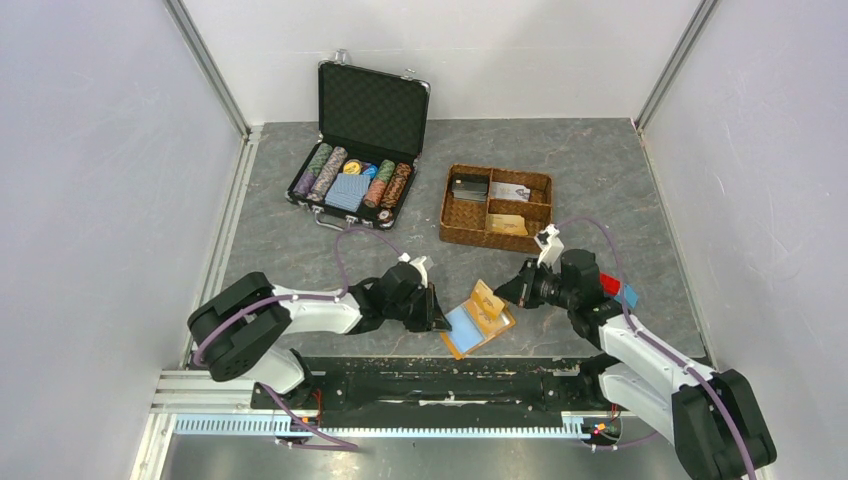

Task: Take the credit cards out of the card holder
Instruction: Remove the credit card from the card holder, then place the credit card in the storage box.

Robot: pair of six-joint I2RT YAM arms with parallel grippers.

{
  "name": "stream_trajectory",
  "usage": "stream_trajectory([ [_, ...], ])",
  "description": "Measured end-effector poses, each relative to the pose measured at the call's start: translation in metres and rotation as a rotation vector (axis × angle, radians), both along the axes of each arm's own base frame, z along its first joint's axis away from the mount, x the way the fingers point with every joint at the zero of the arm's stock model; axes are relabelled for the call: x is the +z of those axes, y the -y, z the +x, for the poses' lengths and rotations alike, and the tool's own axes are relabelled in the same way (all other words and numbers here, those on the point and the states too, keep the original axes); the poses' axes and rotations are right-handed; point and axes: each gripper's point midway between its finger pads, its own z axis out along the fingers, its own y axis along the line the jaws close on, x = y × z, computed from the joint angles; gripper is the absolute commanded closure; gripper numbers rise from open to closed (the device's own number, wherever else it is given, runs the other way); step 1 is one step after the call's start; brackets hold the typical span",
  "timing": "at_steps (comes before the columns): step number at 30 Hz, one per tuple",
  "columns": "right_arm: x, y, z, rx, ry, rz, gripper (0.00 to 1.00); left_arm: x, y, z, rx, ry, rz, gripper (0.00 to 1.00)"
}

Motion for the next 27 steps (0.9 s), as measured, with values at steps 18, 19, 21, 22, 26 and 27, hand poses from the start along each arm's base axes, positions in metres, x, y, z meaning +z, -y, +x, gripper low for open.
stream_trajectory([
  [18, 0.026, -0.016, -0.013, 0.147, 0.021, 0.083, 1.00, 0.069, -0.008, 0.064, 0.002, 0.178, -0.085, 0.34],
  [19, 0.028, -0.018, -0.015, 0.158, 0.022, 0.091, 1.00, 0.074, -0.006, 0.067, -0.006, 0.188, -0.111, 0.34],
  [21, 0.032, -0.020, -0.018, 0.178, 0.024, 0.106, 1.00, 0.082, -0.001, 0.068, -0.041, 0.207, -0.160, 0.33],
  [22, 0.034, -0.021, -0.019, 0.187, 0.025, 0.115, 1.00, 0.085, 0.003, 0.066, -0.066, 0.212, -0.186, 0.33],
  [26, 0.044, -0.025, -0.023, 0.220, 0.039, 0.156, 1.00, 0.093, 0.016, 0.056, -0.162, 0.205, -0.275, 0.33],
  [27, 0.046, -0.026, -0.024, 0.226, 0.043, 0.164, 1.00, 0.094, 0.018, 0.054, -0.180, 0.203, -0.292, 0.33],
])
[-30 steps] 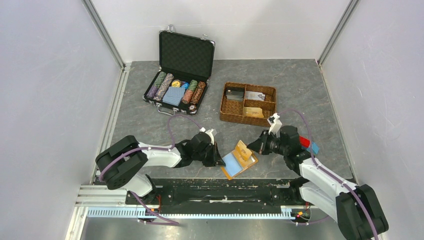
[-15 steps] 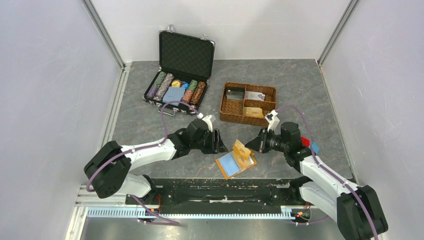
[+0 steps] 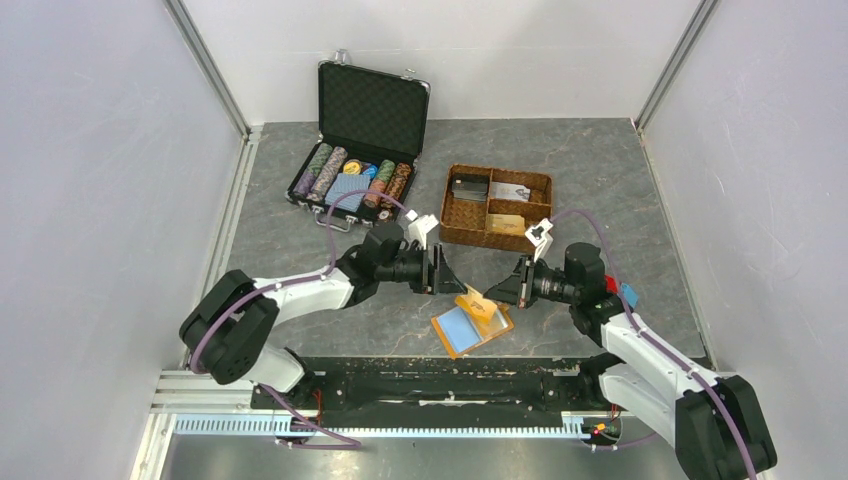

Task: Take the credit cards out of the card holder
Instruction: Place the credit card in the storage box.

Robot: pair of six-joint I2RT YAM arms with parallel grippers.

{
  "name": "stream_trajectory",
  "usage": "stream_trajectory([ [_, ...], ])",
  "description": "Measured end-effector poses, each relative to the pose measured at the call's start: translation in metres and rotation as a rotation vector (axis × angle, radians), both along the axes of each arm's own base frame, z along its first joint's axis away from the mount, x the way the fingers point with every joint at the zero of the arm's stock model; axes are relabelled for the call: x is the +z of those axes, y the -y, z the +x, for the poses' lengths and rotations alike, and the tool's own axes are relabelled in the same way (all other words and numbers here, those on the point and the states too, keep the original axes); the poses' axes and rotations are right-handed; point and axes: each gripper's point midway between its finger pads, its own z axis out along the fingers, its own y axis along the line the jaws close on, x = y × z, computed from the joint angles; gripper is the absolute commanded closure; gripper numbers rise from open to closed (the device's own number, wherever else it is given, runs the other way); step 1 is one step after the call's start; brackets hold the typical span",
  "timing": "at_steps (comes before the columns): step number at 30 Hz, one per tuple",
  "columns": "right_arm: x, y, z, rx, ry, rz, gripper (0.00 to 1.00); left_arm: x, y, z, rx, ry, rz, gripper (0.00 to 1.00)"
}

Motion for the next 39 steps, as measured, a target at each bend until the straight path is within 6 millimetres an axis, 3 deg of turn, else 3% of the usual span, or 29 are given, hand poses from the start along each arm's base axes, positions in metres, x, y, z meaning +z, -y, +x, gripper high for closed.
stream_trajectory([
  [3, 0.006, -0.003, -0.001, 0.016, 0.008, 0.025, 1.00, 0.003, 0.006, -0.005, -0.052, 0.000, -0.037, 0.34],
  [5, 0.009, -0.004, -0.002, 0.023, 0.008, 0.037, 1.00, 0.005, 0.009, -0.008, -0.081, 0.003, -0.059, 0.40],
  [10, 0.012, -0.005, -0.004, 0.033, 0.012, 0.060, 1.00, 0.007, 0.017, -0.014, -0.133, -0.010, -0.108, 0.80],
  [13, 0.012, -0.006, -0.005, 0.038, 0.006, 0.065, 0.97, 0.008, 0.019, -0.017, -0.144, -0.031, -0.133, 0.97],
  [18, 0.014, -0.005, -0.002, 0.022, 0.012, 0.068, 0.70, 0.014, 0.020, -0.020, -0.135, -0.057, -0.181, 0.98],
  [27, 0.032, 0.002, 0.013, -0.086, 0.104, 0.075, 0.49, 0.017, 0.010, -0.020, -0.047, -0.064, -0.185, 0.98],
  [35, 0.040, 0.001, 0.014, -0.114, 0.102, 0.129, 0.51, 0.059, -0.003, -0.005, 0.100, 0.047, -0.255, 0.98],
  [39, 0.038, 0.000, 0.008, -0.108, 0.078, 0.179, 0.54, 0.066, -0.009, -0.001, 0.155, 0.056, -0.274, 0.98],
])
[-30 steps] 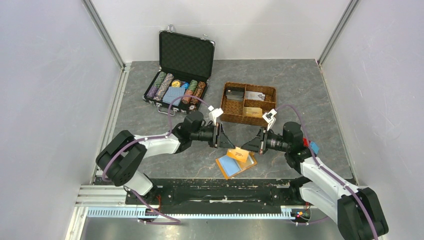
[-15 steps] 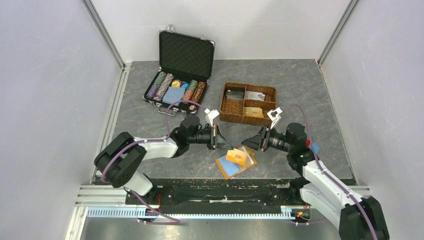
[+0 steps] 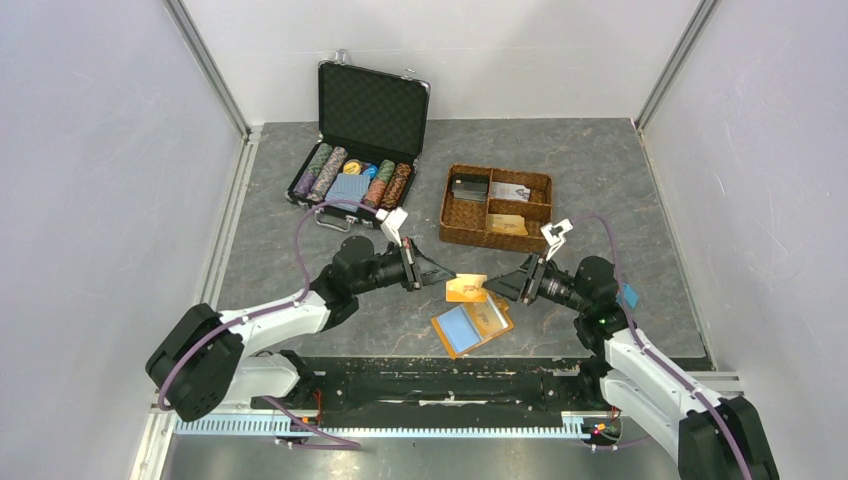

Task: Take the credit cards out of the card holder
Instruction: Place the credit card in the storage box.

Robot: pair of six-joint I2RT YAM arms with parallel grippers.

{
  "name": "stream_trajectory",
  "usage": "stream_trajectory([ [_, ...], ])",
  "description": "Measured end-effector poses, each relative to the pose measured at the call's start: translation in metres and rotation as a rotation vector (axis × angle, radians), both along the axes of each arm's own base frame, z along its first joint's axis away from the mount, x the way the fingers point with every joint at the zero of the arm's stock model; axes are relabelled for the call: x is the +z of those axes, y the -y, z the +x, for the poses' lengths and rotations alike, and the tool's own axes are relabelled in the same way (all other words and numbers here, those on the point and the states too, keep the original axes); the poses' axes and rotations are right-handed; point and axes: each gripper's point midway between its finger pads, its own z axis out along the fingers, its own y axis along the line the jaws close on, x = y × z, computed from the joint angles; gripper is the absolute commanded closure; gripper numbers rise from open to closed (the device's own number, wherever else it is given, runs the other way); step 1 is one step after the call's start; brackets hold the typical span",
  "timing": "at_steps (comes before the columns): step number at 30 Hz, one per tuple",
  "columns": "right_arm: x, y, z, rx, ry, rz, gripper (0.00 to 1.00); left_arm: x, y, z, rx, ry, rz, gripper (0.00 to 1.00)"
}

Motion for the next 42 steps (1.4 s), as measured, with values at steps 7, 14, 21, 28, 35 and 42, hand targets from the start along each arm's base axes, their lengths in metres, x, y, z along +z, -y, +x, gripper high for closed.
stream_trajectory([
  [7, 0.006, -0.003, -0.005, 0.027, -0.001, 0.054, 0.57, -0.003, -0.005, 0.004, 0.058, -0.037, -0.013, 0.98],
  [14, 0.004, -0.004, -0.008, 0.037, -0.006, 0.070, 0.55, -0.001, -0.007, 0.007, 0.087, -0.042, -0.037, 0.98],
  [21, -0.002, -0.004, -0.011, 0.044, -0.029, 0.071, 0.62, 0.004, -0.009, 0.008, 0.100, -0.036, -0.054, 0.98],
  [28, 0.003, -0.005, -0.014, 0.052, -0.022, 0.109, 0.69, 0.011, -0.010, 0.008, 0.117, -0.046, -0.093, 0.98],
  [35, 0.006, -0.006, -0.018, 0.066, -0.030, 0.152, 0.77, 0.012, -0.012, 0.006, 0.121, -0.065, -0.130, 0.98],
  [42, 0.011, -0.006, -0.017, 0.068, -0.021, 0.170, 0.83, 0.017, -0.011, 0.006, 0.122, -0.077, -0.169, 0.98],
])
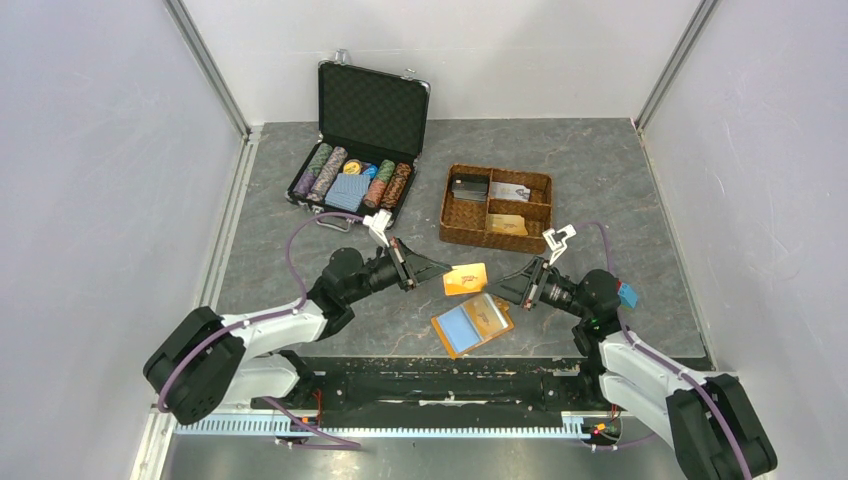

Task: Take the credit cards out of the card holder
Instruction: Place the credit card in the storage box.

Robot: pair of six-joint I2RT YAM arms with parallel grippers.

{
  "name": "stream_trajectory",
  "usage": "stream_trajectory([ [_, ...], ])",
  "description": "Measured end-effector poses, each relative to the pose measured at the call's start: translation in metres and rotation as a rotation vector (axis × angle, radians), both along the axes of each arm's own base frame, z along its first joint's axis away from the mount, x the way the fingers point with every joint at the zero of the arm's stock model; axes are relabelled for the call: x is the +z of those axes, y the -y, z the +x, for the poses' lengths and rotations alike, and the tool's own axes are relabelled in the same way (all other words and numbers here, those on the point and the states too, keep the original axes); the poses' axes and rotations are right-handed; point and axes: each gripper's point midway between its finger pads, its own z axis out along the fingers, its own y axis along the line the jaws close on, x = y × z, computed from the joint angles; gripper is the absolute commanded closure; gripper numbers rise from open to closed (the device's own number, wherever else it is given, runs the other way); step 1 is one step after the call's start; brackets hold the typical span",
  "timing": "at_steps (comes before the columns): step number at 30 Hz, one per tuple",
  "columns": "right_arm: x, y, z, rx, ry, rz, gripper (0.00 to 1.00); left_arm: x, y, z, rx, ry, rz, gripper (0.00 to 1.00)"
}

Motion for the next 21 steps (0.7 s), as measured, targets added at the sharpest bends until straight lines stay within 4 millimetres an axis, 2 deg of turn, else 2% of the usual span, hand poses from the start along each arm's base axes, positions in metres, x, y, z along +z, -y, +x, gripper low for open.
stream_trajectory([
  [2, 0.000, 0.000, 0.000, 0.001, 0.000, 0.002, 0.96, 0.001, 0.001, 0.001, 0.000, 0.002, -0.007, 0.98],
  [4, 0.001, 0.000, 0.001, 0.000, 0.001, 0.006, 1.00, 0.001, 0.001, 0.001, 0.000, 0.002, -0.008, 0.95],
  [6, 0.002, 0.000, 0.000, 0.000, -0.002, 0.011, 1.00, 0.000, 0.001, 0.001, 0.001, 0.002, -0.008, 0.79],
  [8, 0.003, 0.000, 0.001, -0.004, 0.002, 0.014, 1.00, -0.001, 0.000, 0.001, 0.005, -0.002, -0.011, 0.58],
  [12, 0.004, 0.001, 0.003, -0.021, 0.011, 0.015, 1.00, -0.005, -0.002, 0.002, 0.019, -0.015, 0.003, 0.33],
  [17, 0.003, 0.001, 0.012, -0.044, 0.007, -0.013, 1.00, -0.009, -0.010, 0.002, 0.051, -0.024, 0.051, 0.12],
  [21, 0.011, 0.002, 0.026, -0.074, 0.029, -0.038, 1.00, -0.013, -0.021, 0.003, 0.098, -0.007, 0.116, 0.06],
])
